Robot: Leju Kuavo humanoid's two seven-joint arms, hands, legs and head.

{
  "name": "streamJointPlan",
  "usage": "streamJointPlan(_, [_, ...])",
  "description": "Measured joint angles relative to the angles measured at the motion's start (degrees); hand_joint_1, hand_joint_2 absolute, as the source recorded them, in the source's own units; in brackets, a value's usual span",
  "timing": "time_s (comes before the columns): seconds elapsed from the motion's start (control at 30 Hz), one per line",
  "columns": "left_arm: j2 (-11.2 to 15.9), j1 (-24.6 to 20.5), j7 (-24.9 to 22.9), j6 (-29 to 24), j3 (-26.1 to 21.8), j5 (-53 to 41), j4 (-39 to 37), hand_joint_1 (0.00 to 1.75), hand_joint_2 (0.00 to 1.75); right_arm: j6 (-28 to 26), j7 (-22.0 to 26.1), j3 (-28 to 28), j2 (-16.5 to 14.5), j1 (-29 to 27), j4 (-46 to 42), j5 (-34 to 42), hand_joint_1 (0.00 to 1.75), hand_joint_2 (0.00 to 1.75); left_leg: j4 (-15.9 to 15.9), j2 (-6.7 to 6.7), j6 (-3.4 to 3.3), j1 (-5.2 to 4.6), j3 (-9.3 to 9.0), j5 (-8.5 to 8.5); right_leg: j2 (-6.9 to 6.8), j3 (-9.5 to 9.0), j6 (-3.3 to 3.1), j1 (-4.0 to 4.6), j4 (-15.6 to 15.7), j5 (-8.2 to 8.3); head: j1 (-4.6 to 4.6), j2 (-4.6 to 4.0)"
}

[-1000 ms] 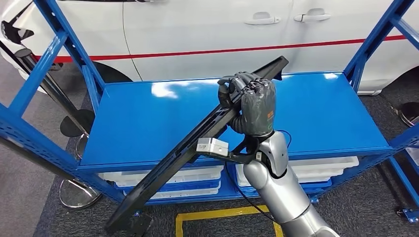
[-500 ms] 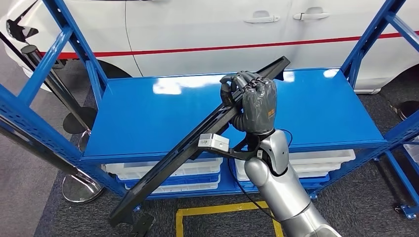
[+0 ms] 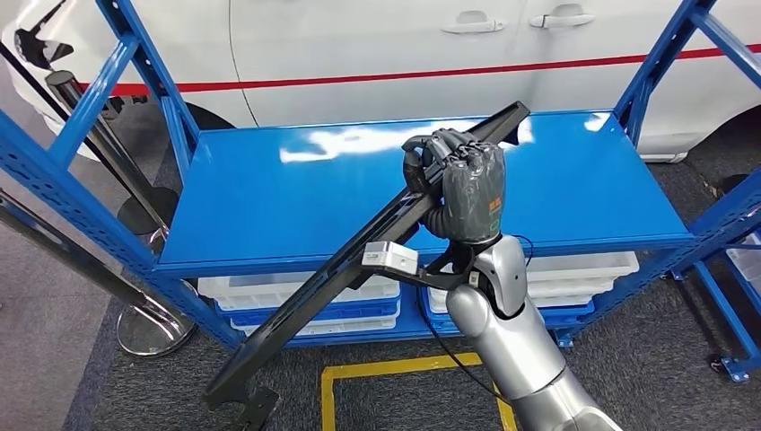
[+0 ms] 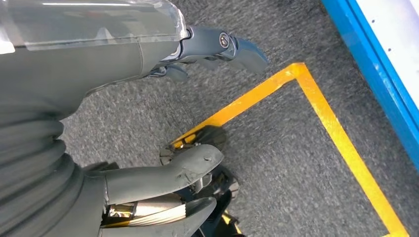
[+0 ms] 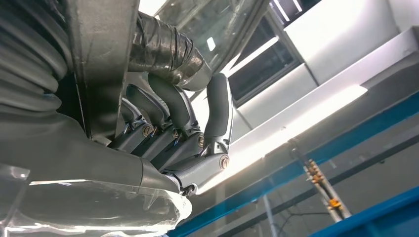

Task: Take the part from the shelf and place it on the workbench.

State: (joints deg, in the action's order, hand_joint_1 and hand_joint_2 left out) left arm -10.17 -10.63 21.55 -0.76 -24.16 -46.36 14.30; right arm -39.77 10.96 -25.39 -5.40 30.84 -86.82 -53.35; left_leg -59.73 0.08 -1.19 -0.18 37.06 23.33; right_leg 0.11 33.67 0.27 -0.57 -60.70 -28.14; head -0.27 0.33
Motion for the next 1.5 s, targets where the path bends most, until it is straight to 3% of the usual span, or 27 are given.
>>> streamJointPlan(0.07, [0.0, 0.1, 0.0, 0.0, 0.0, 0.0, 0.0, 0.0, 1.75, 0.0, 0.0, 0.0, 0.0, 0.0, 0.0, -0.2, 1.75, 1.75, -0.3, -0.03, 0.72, 0.17, 0.37, 0.2, -0.07, 0.3, -0.92, -0.05, 0.3, 0.71, 0.0, 0.0])
streamJointPlan(0.1, [0.0, 0.1, 0.0, 0.0, 0.1, 0.0, 0.0, 0.0, 1.75, 0.0, -0.1, 0.0, 0.0, 0.0, 0.0, -0.2, 1.75, 1.75, -1.4, -0.05, 1.05, 0.26, 0.9, 1.34, -0.15, 0.5, -1.4, -0.1, 0.5, 1.12, -0.01, 0.0])
streamJointPlan(0.2, [0.0, 0.2, -0.1, 0.0, 0.1, 0.1, 0.0, 0.0, 1.75, 0.0, -0.1, 0.0, 0.0, 0.0, 0.1, -0.2, 1.75, 1.75, -10.5, -0.05, 1.75, 0.51, 4.03, 7.85, -0.34, 1.53, -2.16, 0.0, 0.7, 2.2, -0.01, 0.0])
streamJointPlan(0.27, [0.0, 0.3, -0.1, 0.0, 0.2, 0.2, 0.0, 0.0, 1.75, 0.0, -0.1, 0.0, 0.0, -0.1, 0.3, -0.2, 1.75, 1.75, -14.6, -0.05, 1.84, 0.57, 4.67, 9.78, -0.37, 2.42, -2.19, 0.17, 0.6, 2.85, -0.01, 0.0])
streamJointPlan(0.3, [0.0, 0.3, -0.1, 0.0, 0.2, 0.2, 0.0, 0.0, 1.75, 0.0, -0.1, 0.0, 0.0, -0.2, 0.3, -0.2, 1.75, 1.75, -13.9, -0.05, 1.73, 0.58, 3.58, 9.32, -0.37, 2.87, -2.16, 0.24, 0.5, 3.17, -0.01, 0.0])
streamJointPlan(0.4, [0.0, 0.1, -0.2, 0.0, 0.2, 0.2, 0.0, 0.0, 1.75, 0.0, -0.1, 0.0, -0.1, -0.1, 0.3, -0.2, 1.75, 1.75, -3.2, -0.08, 0.89, 0.33, -3.69, 6.05, -0.33, 3.78, -1.81, 0.39, 0.4, 4.07, 0.0, 0.0])
streamJointPlan(0.47, [0.0, -0.1, -0.2, 0.0, 0.2, 0.2, 0.0, 0.0, 1.75, 0.0, -0.1, 0.0, -0.1, -0.1, 0.3, -0.2, 1.75, 1.75, 0.8, -0.12, 0.29, -0.07, -5.86, 5.29, -0.36, 4.02, -1.19, 0.39, 0.5, 4.64, 0.01, 0.0])
streamJointPlan(0.53, [0.0, 0.0, -0.3, 0.0, 0.2, 0.2, 0.0, 0.0, 1.75, 0.0, -0.1, 0.0, -0.2, -0.1, 0.3, -0.2, 1.75, 1.75, 1.2, -0.11, -0.35, -0.29, -5.65, 4.51, -0.37, 4.11, -0.42, 0.29, 0.8, 5.26, 0.01, 0.0])
streamJointPlan(0.6, [0.0, 0.0, -0.3, 0.0, 0.2, 0.2, 0.0, 0.0, 1.75, 0.0, -0.1, 0.0, -0.2, -0.1, 0.3, -0.2, 1.75, 1.75, 2.1, 0.09, -1.09, -0.12, -5.43, 3.21, -0.26, 4.58, 0.16, 0.22, 0.1, 4.24, 0.02, 0.0])
streamJointPlan(0.67, [-0.1, -0.2, -0.3, 0.0, 0.2, 0.2, 0.0, 0.0, 1.75, 0.0, -0.1, 0.0, -0.1, -0.1, 0.3, -0.2, 1.75, 1.75, 2.7, 0.31, -1.7, 0.03, -4.72, 2.01, -0.13, 6.16, 0.56, 0.16, -4.4, -0.06, 0.04, 0.0])
streamJointPlan(0.73, [-0.1, -0.1, -0.3, 0.0, 0.2, 0.2, 0.0, 0.0, 1.75, 0.0, -0.1, 0.0, -0.1, -0.2, 0.3, -0.2, 1.75, 1.75, 2.6, 0.36, -1.93, -0.03, -3.54, 1.25, -0.1, 8.0, 0.92, 0.06, -11.1, -4.35, 0.04, 0.0])
streamJointPlan(0.77, [-0.1, -0.1, -0.3, 0.0, 0.2, 0.2, 0.0, 0.0, 1.75, 0.0, -0.1, 0.0, -0.1, -0.3, 0.4, -0.2, 1.75, 1.75, 2.4, 0.37, -1.88, -0.04, -2.9, 0.9, -0.11, 8.14, 1.1, -0.05, -13.1, -5.01, 0.05, 0.0])
streamJointPlan(0.8, [-0.1, -0.1, -0.3, 0.0, 0.2, 0.2, 0.0, 0.0, 1.75, 0.0, -0.1, 0.0, -0.1, -0.4, 0.4, -0.2, 1.75, 1.75, 2.2, 0.38, -1.78, -0.01, -2.25, 0.58, -0.13, 7.32, 1.25, -0.18, -13.1, -4.6, 0.03, 0.0])
streamJointPlan(0.87, [-0.1, 0.0, -0.3, 0.0, 0.2, 0.2, 0.0, 0.0, 1.75, 0.0, -0.1, 0.0, 0.0, -0.4, 0.5, -0.2, 1.75, 1.75, 1.5, 0.37, -1.45, 0.13, -1.01, 0.13, -0.17, 2.93, 1.44, -0.48, -7.6, -2.19, 0.04, 0.0])
streamJointPlan(0.93, [-0.1, -0.1, -0.3, 0.0, 0.2, 0.2, 0.0, 0.0, 1.75, 0.0, -0.1, 0.0, -0.1, -0.3, 0.5, -0.2, 1.75, 1.75, 0.7, 0.32, -0.94, 0.11, -0.02, -0.17, -0.1, -1.0, 1.18, -0.38, -1.5, -1.12, 0.03, 0.0])
streamJointPlan(0.97, [-0.2, -0.1, -0.3, 0.1, 0.3, 0.2, 0.0, 0.0, 1.75, 0.0, -0.1, 0.0, -0.1, -0.2, 0.5, -0.2, 1.75, 1.75, 0.4, 0.3, -0.61, 0.06, 0.28, -0.36, -0.03, -1.74, 0.88, -0.27, -0.1, -1.16, 0.02, 0.0])
streamJointPlan(1.07, [-0.3, -0.1, -0.4, 0.2, 0.3, 0.2, 0.0, 0.0, 1.75, 0.0, -0.1, 0.0, -0.1, -0.2, 0.5, -0.3, 1.75, 1.75, 0.2, 0.22, 0.52, 0.11, 0.76, -0.92, 0.02, -1.27, -0.45, -0.14, 0.5, -0.48, 0.02, 0.0])
streamJointPlan(1.13, [-0.3, -0.1, -0.5, 0.3, 0.3, 0.2, 0.0, 0.0, 1.75, 0.1, -0.1, 0.0, -0.1, 0.0, 0.5, -0.4, 1.75, 1.75, -2.0, 0.16, 1.21, 0.32, 1.79, 1.46, -0.13, -0.68, -1.42, -0.2, 0.8, 0.47, 0.02, 0.0])
streamJointPlan(1.23, [-0.5, -0.1, -0.6, 0.4, 0.4, 0.3, 0.0, 0.0, 1.75, 0.3, -0.3, 0.0, -0.3, 0.2, 0.5, -0.7, 1.75, 1.75, -11.7, 0.16, 1.98, 0.59, 4.73, 8.46, -0.26, 0.89, -2.09, -0.02, 0.8, 1.86, 0.01, 0.0])
streamJointPlan(1.27, [-0.5, -0.1, -0.6, 0.5, 0.4, 0.4, 0.0, 0.0, 1.75, 0.4, -0.4, 0.0, -0.3, 0.2, 0.5, -0.9, 1.75, 1.75, -14.2, 0.16, 2.08, 0.64, 5.09, 9.48, -0.27, 1.52, -2.1, 0.07, 0.7, 2.32, 0.01, 0.0])
streamJointPlan(1.3, [-0.5, -0.1, -0.6, 0.5, 0.5, 0.5, 0.0, 0.0, 1.75, 0.5, -0.4, 0.0, -0.3, 0.2, 0.5, -1.0, 1.75, 1.75, -14.8, 0.16, 2.07, 0.67, 4.56, 9.36, -0.27, 2.2, -2.09, 0.14, 0.6, 2.78, 0.01, 0.0])
streamJointPlan(1.33, [-0.6, -0.1, -0.6, 0.5, 0.6, 0.6, 0.0, 0.0, 1.75, 0.6, -0.4, 0.0, -0.3, 0.2, 0.5, -1.1, 1.75, 1.75, -13.4, 0.16, 1.95, 0.69, 2.96, 8.35, -0.26, 2.87, -2.03, 0.19, 0.6, 3.22, 0.01, 0.0])
streamJointPlan(1.43, [-0.6, -0.3, -0.6, 0.5, 0.7, 0.8, 0.0, 0.0, 1.75, 0.6, -0.5, 0.0, -0.4, 0.2, 0.4, -1.2, 1.75, 1.75, -2.6, 0.07, 1.14, 0.47, -4.9, 5.83, -0.19, 4.22, -1.59, 0.3, 0.4, 4.42, 0.03, 0.0])
streamJointPlan(1.5, [-0.6, -0.3, -0.6, 0.5, 0.7, 0.8, 0.0, 0.0, 1.75, 0.6, -0.6, 0.0, -0.4, 0.2, 0.3, -1.2, 1.75, 1.75, 1.2, -0.01, 0.6, 0.01, -7.06, 5.77, -0.23, 4.41, -0.95, 0.21, 0.7, 5.28, 0.03, 0.0])
